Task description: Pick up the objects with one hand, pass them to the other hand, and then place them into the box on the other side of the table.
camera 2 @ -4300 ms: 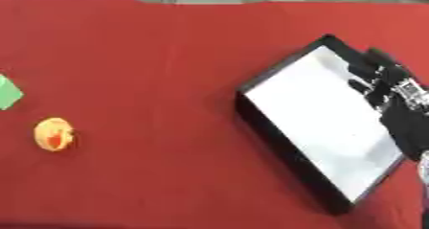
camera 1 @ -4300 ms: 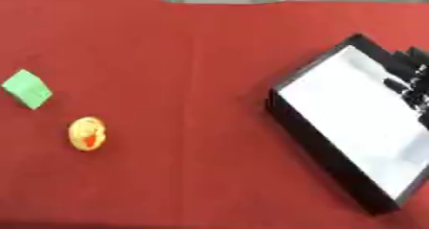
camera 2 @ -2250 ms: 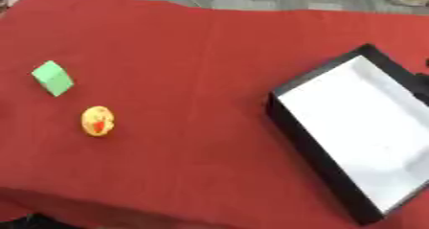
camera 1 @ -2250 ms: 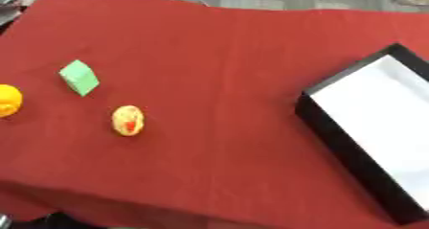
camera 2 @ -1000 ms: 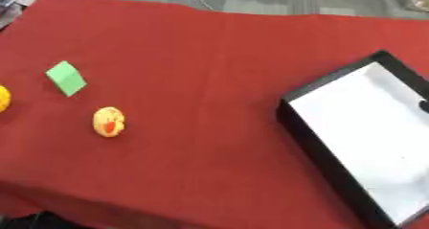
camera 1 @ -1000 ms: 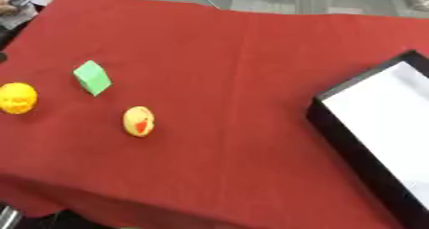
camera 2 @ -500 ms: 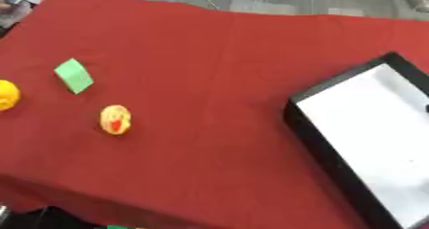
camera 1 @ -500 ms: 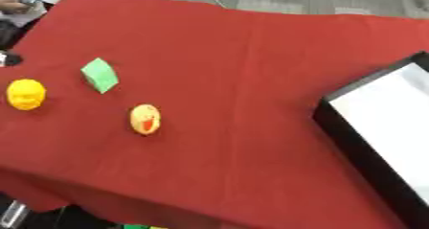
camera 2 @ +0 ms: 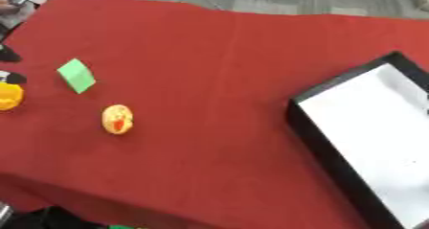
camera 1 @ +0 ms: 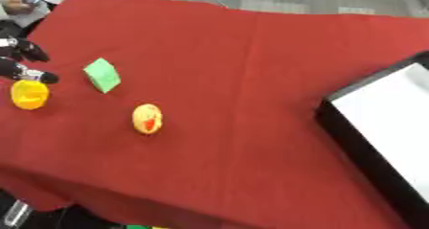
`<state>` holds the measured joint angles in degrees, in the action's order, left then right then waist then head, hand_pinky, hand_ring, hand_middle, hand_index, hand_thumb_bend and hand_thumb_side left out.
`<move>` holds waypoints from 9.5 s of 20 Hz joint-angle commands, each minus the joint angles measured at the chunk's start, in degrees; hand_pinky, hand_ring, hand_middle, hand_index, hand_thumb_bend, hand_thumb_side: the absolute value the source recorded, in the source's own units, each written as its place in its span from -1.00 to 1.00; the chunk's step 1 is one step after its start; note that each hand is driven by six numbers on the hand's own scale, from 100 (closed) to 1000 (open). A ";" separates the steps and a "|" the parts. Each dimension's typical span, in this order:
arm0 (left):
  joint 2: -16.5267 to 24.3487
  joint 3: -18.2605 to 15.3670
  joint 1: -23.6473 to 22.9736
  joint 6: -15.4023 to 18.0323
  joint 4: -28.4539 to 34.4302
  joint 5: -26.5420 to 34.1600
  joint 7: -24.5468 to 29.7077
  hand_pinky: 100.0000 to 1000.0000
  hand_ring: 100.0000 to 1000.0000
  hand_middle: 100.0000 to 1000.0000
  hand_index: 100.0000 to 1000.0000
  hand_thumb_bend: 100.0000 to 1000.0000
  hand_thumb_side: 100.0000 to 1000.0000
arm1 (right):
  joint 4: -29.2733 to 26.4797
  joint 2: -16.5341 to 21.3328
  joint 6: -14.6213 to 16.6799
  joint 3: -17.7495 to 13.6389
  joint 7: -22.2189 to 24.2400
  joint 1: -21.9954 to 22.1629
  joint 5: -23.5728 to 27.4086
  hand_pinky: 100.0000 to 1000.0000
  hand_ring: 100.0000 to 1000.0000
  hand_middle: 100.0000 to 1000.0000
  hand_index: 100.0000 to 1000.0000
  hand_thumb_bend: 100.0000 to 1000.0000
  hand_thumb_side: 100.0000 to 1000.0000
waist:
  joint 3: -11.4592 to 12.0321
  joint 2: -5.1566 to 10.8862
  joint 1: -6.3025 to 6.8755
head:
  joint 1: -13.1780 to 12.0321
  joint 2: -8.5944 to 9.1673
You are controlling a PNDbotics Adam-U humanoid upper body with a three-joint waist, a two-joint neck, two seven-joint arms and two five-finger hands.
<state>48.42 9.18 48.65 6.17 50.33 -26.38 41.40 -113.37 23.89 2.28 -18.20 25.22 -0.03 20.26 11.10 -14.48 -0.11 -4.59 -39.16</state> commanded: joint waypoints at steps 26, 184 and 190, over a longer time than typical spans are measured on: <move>-4.40 -0.48 7.70 0.38 -7.93 -10.47 -2.07 0.93 0.82 0.59 0.64 0.53 0.26 | -0.11 -0.51 -0.97 0.34 1.01 -0.68 -2.38 1.00 1.00 1.00 1.00 -1.00 0.46 | -0.59 -0.67 1.28 | 0.97 0.89; -24.48 -0.82 -11.07 14.53 47.14 -16.05 -39.93 0.52 0.46 0.12 0.21 -1.00 -1.00 | -1.22 12.65 -7.56 25.09 15.62 -33.13 5.58 1.00 1.00 1.00 1.00 -1.00 0.45 | -4.56 -1.08 -1.71 | 5.40 1.92; -26.05 0.87 -10.83 16.38 46.33 -21.60 -43.85 0.50 0.45 0.11 0.21 -1.00 -1.00 | 0.13 11.78 -11.07 27.36 16.82 -36.43 4.10 1.00 1.00 1.00 1.00 -1.00 0.52 | -4.37 -1.00 -1.98 | 5.91 1.61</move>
<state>22.07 9.82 36.79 22.22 96.28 -46.76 -1.47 -112.99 35.06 -8.00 9.11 41.88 -35.49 24.83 6.72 -17.74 -1.32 1.10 -37.37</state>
